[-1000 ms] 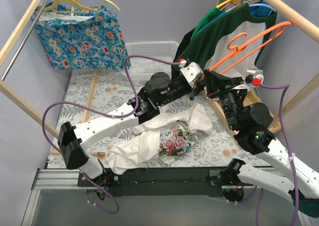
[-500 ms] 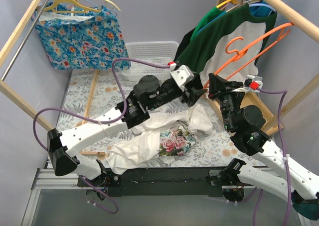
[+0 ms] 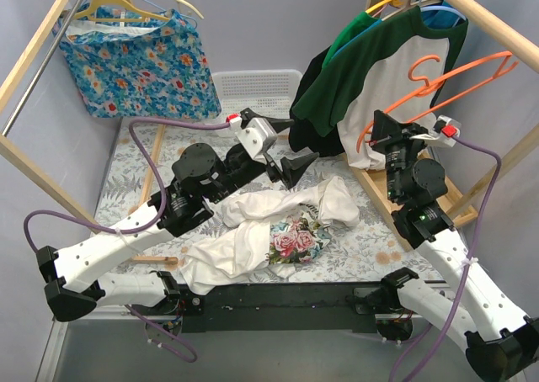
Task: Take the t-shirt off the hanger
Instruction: Place the hanger at the clothesline.
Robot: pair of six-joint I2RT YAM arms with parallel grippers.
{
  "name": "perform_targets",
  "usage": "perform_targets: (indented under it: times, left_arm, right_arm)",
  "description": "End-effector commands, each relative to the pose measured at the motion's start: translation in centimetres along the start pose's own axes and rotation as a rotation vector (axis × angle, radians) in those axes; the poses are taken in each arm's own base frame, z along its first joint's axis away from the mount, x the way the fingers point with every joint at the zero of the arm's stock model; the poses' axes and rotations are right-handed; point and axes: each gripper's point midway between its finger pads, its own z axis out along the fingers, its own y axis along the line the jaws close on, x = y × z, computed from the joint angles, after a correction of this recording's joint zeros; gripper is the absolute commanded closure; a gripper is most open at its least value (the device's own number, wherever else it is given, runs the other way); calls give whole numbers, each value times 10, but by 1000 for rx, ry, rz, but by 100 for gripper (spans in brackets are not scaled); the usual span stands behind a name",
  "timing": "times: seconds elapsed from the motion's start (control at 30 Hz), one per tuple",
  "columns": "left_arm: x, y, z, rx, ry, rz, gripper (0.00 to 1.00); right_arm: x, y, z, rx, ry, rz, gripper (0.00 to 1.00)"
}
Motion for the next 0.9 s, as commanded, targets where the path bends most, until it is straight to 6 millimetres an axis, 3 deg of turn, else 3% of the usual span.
perform_targets:
  times: [0.0, 0.3, 0.73, 0.87]
  left_arm:
    - [5, 6, -13, -42, 27, -7, 17]
    - [12, 8, -18, -55, 46, -17, 17]
    - [12, 10, -25, -70, 56, -20, 17]
    - [12, 10, -26, -73, 57, -20, 17]
  right_arm:
    - [-27, 24, 11, -102, -63, 131, 99]
    - [-62, 21, 36, -117, -167, 209, 99]
    - [-86, 21, 79, -265, -166, 404, 99]
    - [-96, 31, 87, -323, -155, 386, 99]
